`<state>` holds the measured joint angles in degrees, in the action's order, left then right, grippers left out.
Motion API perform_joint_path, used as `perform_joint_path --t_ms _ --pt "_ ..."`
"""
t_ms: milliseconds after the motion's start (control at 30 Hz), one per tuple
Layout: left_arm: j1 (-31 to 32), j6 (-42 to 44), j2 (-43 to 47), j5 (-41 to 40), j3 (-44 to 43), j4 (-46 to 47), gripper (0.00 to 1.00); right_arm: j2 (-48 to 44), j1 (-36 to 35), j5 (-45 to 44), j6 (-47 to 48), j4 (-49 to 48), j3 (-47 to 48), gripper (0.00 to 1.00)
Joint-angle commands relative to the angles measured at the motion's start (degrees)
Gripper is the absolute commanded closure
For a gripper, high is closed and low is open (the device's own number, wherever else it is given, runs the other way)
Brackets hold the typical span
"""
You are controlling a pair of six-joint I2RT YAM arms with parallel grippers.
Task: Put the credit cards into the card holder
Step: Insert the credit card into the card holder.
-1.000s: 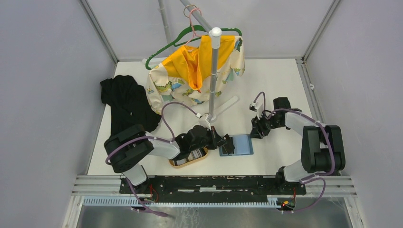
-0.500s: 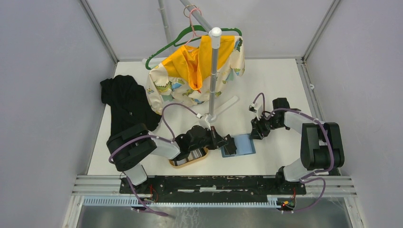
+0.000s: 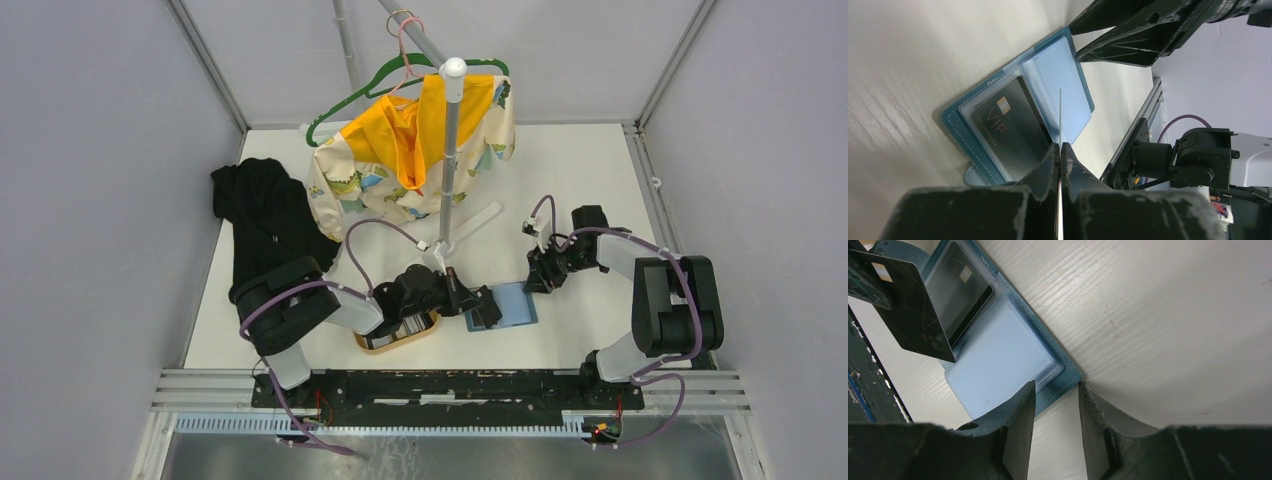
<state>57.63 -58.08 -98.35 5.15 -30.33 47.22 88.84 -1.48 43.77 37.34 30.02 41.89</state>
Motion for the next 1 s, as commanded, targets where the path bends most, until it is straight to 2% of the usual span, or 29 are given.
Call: perform_joint_path --t_ms 0,467,967 --pt "-0.15 -2.1 -1.72 1.44 -2.17 4.35 0.98 1.19 -0.46 -1.8 0.71 0.44 0.45 0.57" --pt "-0.09 -3.97 -3.76 1.64 -2.81 2.29 0.98 1.34 -0.82 -1.93 0.71 0.47 0.3 0.57" --pt "0.46 -6.59 -5.98 0.56 -7.07 -9.44 0.98 1.7 -1.72 -2.7 0.21 -0.13 0.21 0.57"
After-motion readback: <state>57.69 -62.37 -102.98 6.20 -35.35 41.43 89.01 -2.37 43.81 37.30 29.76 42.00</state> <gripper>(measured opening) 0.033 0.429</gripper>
